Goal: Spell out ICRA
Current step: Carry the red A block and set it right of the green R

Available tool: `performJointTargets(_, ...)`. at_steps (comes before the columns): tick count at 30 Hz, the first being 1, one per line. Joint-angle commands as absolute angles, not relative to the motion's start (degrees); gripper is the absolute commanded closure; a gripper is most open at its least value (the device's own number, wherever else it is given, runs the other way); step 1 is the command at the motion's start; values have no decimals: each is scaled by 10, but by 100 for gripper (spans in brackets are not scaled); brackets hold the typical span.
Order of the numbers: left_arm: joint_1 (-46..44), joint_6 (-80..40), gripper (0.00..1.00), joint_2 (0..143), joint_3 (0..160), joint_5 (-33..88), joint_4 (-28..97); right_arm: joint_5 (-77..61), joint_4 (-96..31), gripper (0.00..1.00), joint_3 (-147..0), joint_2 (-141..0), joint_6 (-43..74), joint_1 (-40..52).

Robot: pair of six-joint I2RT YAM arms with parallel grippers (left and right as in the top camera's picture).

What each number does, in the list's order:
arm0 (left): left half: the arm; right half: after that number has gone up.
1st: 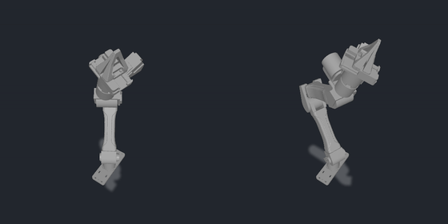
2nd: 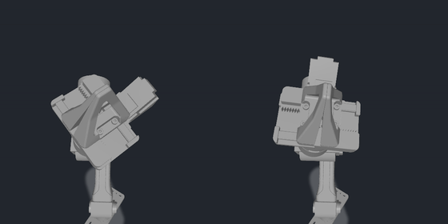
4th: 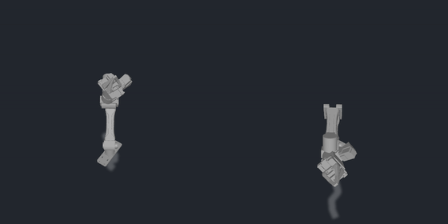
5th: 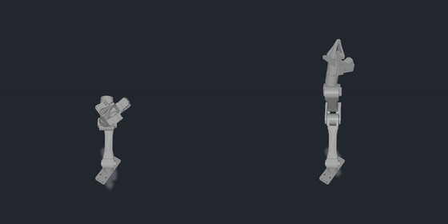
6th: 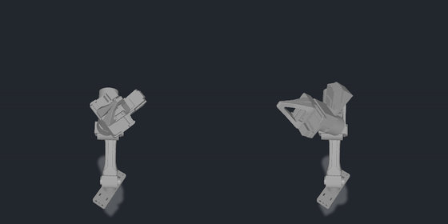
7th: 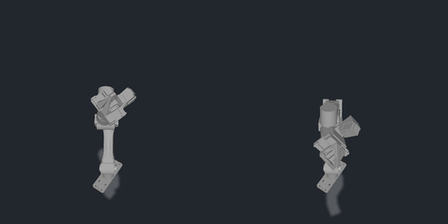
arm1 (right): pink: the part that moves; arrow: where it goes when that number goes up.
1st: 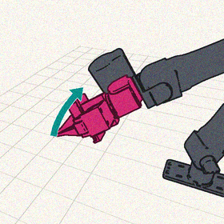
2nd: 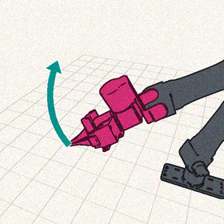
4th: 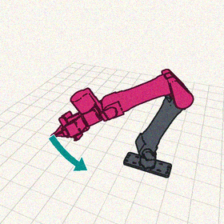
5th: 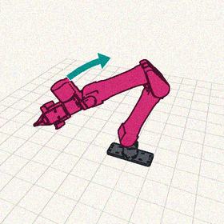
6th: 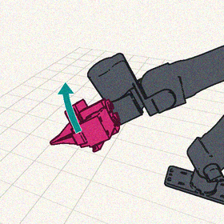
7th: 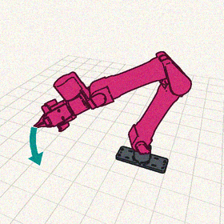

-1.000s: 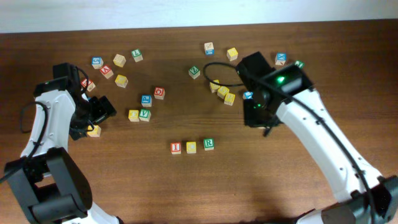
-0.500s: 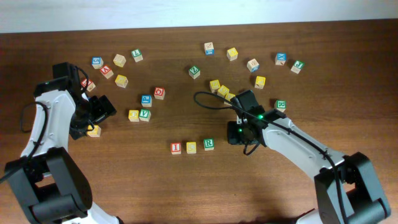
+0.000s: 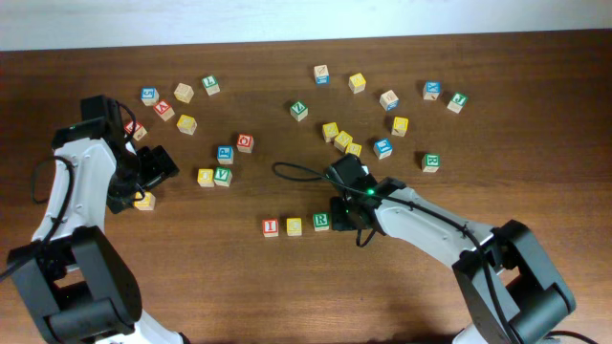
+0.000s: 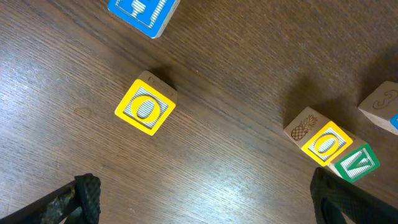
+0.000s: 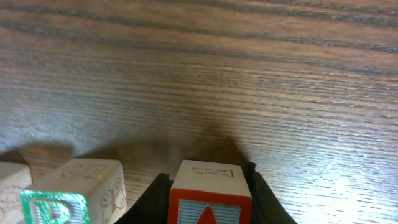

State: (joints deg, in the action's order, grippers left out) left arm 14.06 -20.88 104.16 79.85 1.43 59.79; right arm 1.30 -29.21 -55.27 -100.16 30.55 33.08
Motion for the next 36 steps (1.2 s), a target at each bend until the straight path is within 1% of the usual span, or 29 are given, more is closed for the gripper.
performJointTargets(1, 142, -218, 1, 1045, 806, 11, 597, 6, -282, 77, -552, -1014, 321, 344)
performJointTargets(9, 142, -218, 1, 1045, 806, 11, 597, -3, -274, 76, -552, -1014, 324, 350)
performJointTargets(13, 142, -218, 1, 1045, 806, 11, 597, -8, -268, 65, -552, -1014, 324, 350)
performJointTargets(14, 142, -218, 1, 1045, 806, 11, 597, -8, -268, 65, -552, -1014, 324, 350)
performJointTargets(19, 142, -218, 1, 1045, 806, 11, 597, -8, -277, 66, -554, -1014, 324, 350)
performJointTargets(20, 142, -218, 1, 1045, 806, 11, 597, -8, -281, 68, -554, -1014, 324, 350)
performJointTargets(21, 142, -218, 1, 1045, 806, 10, 597, -8, -283, 73, -555, -1014, 324, 350)
performJointTargets(24, 142, -218, 1, 1045, 806, 11, 597, -9, -291, 73, -558, -1014, 324, 350)
performJointTargets(25, 142, -218, 1, 1045, 806, 11, 597, -9, -300, 77, -563, -1014, 324, 350)
performJointTargets(28, 142, -218, 1, 1045, 806, 11, 597, -9, -315, 77, -573, -1013, 320, 350)
performJointTargets(29, 142, -218, 1, 1045, 806, 11, 597, -9, -317, 76, -573, -1013, 320, 350)
performJointTargets(31, 142, -218, 1, 1045, 806, 10, 597, -9, -322, 67, -573, -1013, 319, 350)
performJointTargets(32, 142, -218, 1, 1045, 806, 11, 596, -9, -321, 65, -573, -1013, 318, 350)
performJointTargets(36, 142, -218, 1, 1045, 806, 11, 597, -9, -319, 64, -574, -1013, 318, 350)
